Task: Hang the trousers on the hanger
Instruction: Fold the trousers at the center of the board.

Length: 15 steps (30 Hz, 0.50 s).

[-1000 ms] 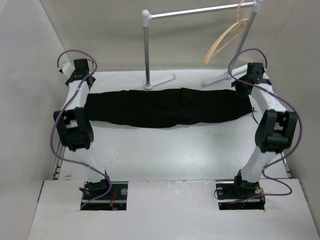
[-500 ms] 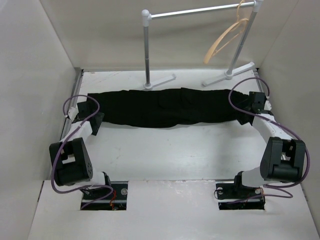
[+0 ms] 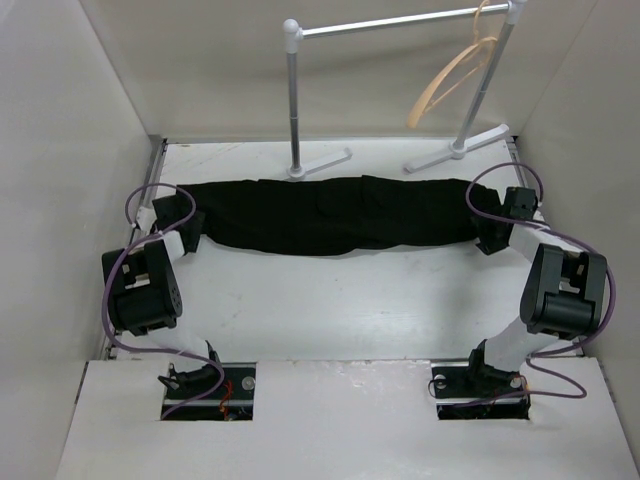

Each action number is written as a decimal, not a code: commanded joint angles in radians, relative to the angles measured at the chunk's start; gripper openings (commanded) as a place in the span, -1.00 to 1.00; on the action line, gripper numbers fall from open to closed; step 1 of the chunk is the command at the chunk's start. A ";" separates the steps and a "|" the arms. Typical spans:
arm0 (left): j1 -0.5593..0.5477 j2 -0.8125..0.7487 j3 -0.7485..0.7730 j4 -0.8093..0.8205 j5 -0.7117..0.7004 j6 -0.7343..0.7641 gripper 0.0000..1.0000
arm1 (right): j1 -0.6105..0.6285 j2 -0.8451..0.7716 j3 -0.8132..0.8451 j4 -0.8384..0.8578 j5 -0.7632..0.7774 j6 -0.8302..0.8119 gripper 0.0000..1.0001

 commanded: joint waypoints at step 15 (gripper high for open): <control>0.028 -0.019 0.069 -0.161 -0.179 0.044 -0.94 | -0.033 0.015 0.067 0.011 0.064 0.038 -0.83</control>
